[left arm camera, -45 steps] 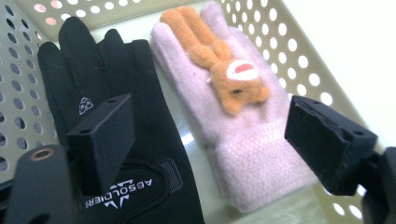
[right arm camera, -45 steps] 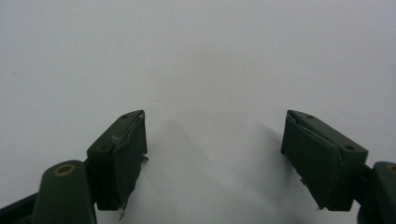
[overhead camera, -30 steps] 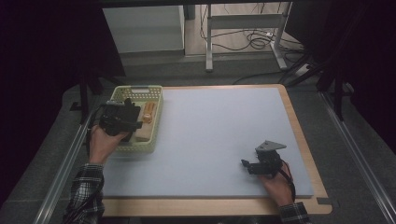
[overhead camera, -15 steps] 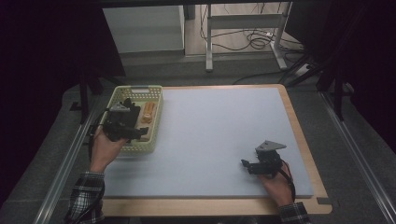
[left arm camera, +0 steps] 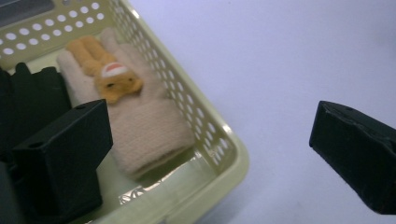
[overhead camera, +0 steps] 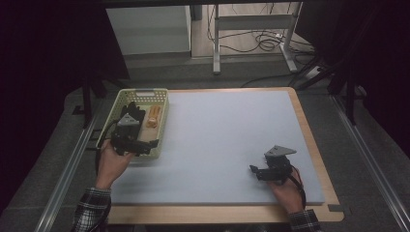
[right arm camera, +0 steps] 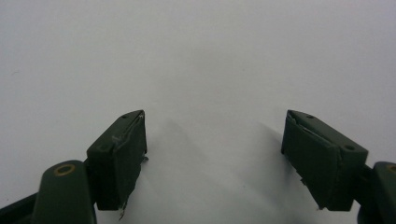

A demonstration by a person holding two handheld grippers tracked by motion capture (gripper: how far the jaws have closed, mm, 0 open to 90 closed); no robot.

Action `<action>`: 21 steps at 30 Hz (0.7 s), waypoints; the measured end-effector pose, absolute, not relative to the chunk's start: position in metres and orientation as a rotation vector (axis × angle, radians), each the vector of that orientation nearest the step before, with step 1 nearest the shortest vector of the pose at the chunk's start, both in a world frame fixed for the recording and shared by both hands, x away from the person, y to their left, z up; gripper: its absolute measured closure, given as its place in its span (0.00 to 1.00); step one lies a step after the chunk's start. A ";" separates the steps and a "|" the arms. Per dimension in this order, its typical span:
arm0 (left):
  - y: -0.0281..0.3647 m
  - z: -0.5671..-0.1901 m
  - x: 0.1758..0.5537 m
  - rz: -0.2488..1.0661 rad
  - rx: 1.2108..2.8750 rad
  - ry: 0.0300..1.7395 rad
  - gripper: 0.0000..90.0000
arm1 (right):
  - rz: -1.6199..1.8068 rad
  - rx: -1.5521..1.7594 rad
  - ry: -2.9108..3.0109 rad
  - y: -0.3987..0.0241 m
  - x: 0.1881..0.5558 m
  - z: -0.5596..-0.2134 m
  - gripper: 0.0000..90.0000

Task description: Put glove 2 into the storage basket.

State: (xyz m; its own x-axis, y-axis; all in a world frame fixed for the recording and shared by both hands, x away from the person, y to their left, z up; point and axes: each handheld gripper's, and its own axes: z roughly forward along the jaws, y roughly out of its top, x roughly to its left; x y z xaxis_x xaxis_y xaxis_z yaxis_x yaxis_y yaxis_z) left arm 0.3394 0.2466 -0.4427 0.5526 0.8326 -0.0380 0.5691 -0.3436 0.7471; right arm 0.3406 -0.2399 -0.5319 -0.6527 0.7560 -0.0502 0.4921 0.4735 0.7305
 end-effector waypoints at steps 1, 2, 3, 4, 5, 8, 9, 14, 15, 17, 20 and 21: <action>0.245 -0.443 0.338 0.458 2.053 1.118 0.00 | 0.994 1.048 2.358 -0.240 0.341 -0.532 0.24; 0.244 -0.443 0.337 0.460 2.054 1.114 0.00 | 0.993 1.050 2.358 -0.240 0.341 -0.532 0.24; 0.241 -0.443 0.335 0.461 2.056 1.103 0.00 | 0.993 1.049 2.358 -0.240 0.341 -0.532 0.24; 0.238 -0.444 0.334 0.459 2.057 1.092 0.00 | 0.993 1.049 2.358 -0.240 0.341 -0.532 0.24; 0.237 -0.444 0.333 0.459 2.059 1.085 0.00 | 0.992 1.048 2.358 -0.240 0.341 -0.532 0.24; 0.229 -0.445 0.328 0.456 2.068 1.060 0.00 | 0.992 1.049 2.358 -0.240 0.341 -0.532 0.24; 0.227 -0.445 0.327 0.456 2.065 1.055 0.00 | 0.995 1.050 2.357 -0.240 0.341 -0.532 0.24; 0.213 -0.447 0.320 0.452 2.082 1.006 0.00 | 0.995 1.049 2.357 -0.240 0.341 -0.532 0.24; 0.210 -0.448 0.318 0.457 2.087 0.999 0.00 | 0.995 1.049 2.356 -0.240 0.341 -0.532 0.24; 0.205 -0.449 0.317 0.464 2.095 0.985 0.00 | 0.995 1.049 2.356 -0.240 0.341 -0.532 0.24; 0.196 -0.452 0.313 0.466 2.098 0.968 0.00 | 0.995 1.049 2.356 -0.240 0.340 -0.532 0.24; 0.195 -0.453 0.313 0.461 2.097 0.963 0.00 | 0.995 1.049 2.356 -0.240 0.340 -0.532 0.24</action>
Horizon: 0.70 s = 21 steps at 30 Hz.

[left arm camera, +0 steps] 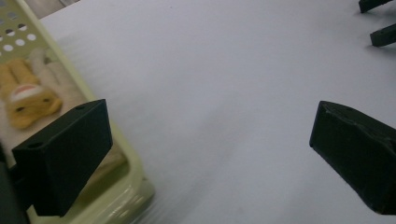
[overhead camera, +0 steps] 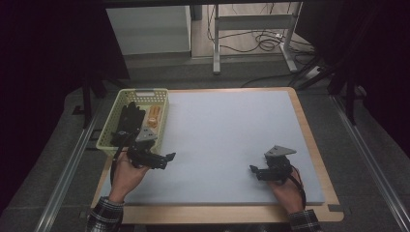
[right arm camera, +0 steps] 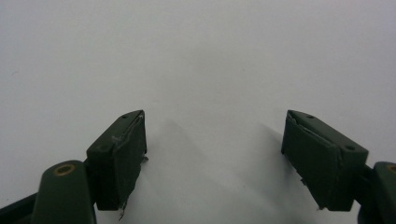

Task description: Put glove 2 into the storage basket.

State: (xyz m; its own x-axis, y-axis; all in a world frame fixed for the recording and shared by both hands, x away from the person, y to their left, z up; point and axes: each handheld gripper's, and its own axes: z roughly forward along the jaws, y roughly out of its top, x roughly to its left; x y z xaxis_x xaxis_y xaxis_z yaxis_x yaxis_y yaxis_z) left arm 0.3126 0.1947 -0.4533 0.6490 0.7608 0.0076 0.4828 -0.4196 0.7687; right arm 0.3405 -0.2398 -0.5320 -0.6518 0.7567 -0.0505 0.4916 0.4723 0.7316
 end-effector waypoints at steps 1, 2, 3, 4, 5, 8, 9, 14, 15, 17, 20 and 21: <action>0.192 -0.455 0.311 0.458 2.095 0.955 0.00 | 0.995 1.049 2.357 -0.240 0.340 -0.532 0.24; 0.190 -0.456 0.311 0.453 2.094 0.946 0.00 | 0.995 1.049 2.357 -0.240 0.340 -0.532 0.24; 0.187 -0.458 0.310 0.454 2.097 0.940 0.00 | 0.995 1.048 2.356 -0.240 0.340 -0.532 0.24; 0.184 -0.460 0.308 0.457 2.099 0.933 0.00 | 0.995 1.049 2.356 -0.240 0.340 -0.532 0.24; 0.180 -0.463 0.307 0.459 2.108 0.923 0.00 | 0.995 1.048 2.356 -0.240 0.340 -0.532 0.24; 0.174 -0.470 0.305 0.460 2.120 0.909 0.00 | 0.995 1.048 2.356 -0.240 0.340 -0.532 0.24; 0.172 -0.473 0.305 0.456 2.121 0.903 0.00 | 0.995 1.048 2.356 -0.240 0.340 -0.532 0.24; 0.164 -0.489 0.303 0.446 2.124 0.878 0.00 | 0.995 1.048 2.356 -0.240 0.340 -0.532 0.24; 0.162 -0.492 0.303 0.452 2.125 0.874 0.00 | 0.995 1.048 2.357 -0.240 0.340 -0.532 0.24; 0.160 -0.498 0.302 0.449 2.127 0.873 0.00 | 0.995 1.048 2.357 -0.240 0.340 -0.532 0.24; 0.157 -0.507 0.303 0.441 2.134 0.870 0.00 | 0.995 1.049 2.357 -0.240 0.340 -0.532 0.24; 0.156 -0.510 0.302 0.438 2.136 0.872 0.00 | 0.995 1.049 2.357 -0.240 0.340 -0.532 0.24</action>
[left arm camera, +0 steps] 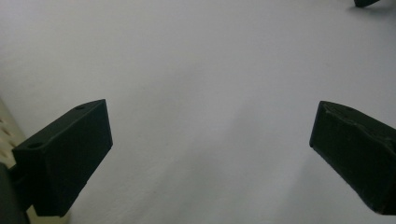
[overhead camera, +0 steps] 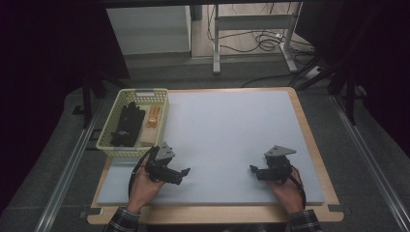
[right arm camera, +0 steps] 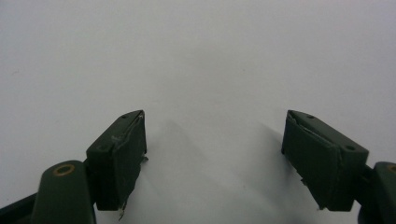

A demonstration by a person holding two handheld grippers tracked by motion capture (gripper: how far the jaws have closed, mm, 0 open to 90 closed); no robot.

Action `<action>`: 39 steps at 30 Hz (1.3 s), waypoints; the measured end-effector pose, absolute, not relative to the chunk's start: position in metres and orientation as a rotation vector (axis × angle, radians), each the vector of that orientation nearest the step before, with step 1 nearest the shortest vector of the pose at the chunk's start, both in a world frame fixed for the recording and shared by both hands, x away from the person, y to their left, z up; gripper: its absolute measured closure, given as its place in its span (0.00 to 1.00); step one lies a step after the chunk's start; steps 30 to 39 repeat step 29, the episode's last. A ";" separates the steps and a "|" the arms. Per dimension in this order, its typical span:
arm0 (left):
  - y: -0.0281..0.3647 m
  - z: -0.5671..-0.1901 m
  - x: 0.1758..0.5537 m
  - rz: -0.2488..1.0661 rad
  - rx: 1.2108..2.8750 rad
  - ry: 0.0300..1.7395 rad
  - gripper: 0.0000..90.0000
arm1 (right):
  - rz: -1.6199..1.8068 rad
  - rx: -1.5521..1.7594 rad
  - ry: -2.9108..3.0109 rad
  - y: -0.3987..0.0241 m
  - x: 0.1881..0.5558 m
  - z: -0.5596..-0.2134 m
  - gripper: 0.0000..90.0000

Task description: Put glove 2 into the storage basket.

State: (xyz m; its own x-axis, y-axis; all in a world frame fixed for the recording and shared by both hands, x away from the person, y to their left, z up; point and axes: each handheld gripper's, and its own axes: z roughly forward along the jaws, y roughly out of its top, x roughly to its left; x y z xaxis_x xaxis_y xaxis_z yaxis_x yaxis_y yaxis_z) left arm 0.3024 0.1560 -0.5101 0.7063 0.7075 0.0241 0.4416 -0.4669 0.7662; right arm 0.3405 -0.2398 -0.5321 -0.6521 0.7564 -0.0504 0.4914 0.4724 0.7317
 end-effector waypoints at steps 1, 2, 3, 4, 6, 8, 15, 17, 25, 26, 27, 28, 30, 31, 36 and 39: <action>0.155 -0.513 0.302 0.441 2.138 0.871 0.00 | 0.995 1.049 2.357 -0.240 0.340 -0.532 0.24; 0.154 -0.517 0.302 0.442 2.146 0.871 0.00 | 0.995 1.049 2.357 -0.240 0.340 -0.532 0.24; 0.153 -0.519 0.302 0.442 2.152 0.871 0.00 | 0.996 1.050 2.357 -0.240 0.340 -0.532 0.24; 0.152 -0.522 0.302 0.440 2.161 0.872 0.00 | 0.995 1.049 2.357 -0.240 0.340 -0.532 0.24; 0.150 -0.527 0.302 0.435 2.171 0.875 0.00 | 0.995 1.049 2.357 -0.240 0.341 -0.532 0.24; 0.148 -0.533 0.301 0.430 2.183 0.879 0.00 | 0.995 1.049 2.357 -0.240 0.341 -0.532 0.24; 0.144 -0.547 0.301 0.412 2.229 0.895 0.00 | 0.995 1.049 2.357 -0.240 0.341 -0.532 0.24; 0.145 -0.548 0.302 0.389 2.221 0.908 0.00 | 0.995 1.049 2.357 -0.240 0.341 -0.532 0.24; 0.147 -0.550 0.306 0.329 2.213 0.939 0.00 | 0.992 1.046 2.357 -0.240 0.341 -0.532 0.24; 0.147 -0.550 0.306 0.328 2.213 0.939 0.00 | 0.992 1.046 2.357 -0.240 0.341 -0.532 0.24; 0.146 -0.550 0.306 0.332 2.214 0.938 0.00 | 0.995 1.049 2.357 -0.240 0.340 -0.532 0.24; 0.147 -0.550 0.306 0.329 2.213 0.938 0.00 | 0.996 1.047 2.355 -0.240 0.340 -0.532 0.24; 0.147 -0.550 0.306 0.329 2.213 0.938 0.00 | 0.993 1.048 2.356 -0.240 0.340 -0.532 0.24; 0.147 -0.550 0.306 0.329 2.213 0.938 0.00 | 0.993 1.048 2.356 -0.240 0.340 -0.532 0.24; 0.147 -0.550 0.306 0.329 2.213 0.938 0.00 | 0.993 1.048 2.356 -0.240 0.340 -0.532 0.24; 0.147 -0.550 0.306 0.329 2.213 0.938 0.00 | 0.993 1.048 2.356 -0.240 0.340 -0.532 0.24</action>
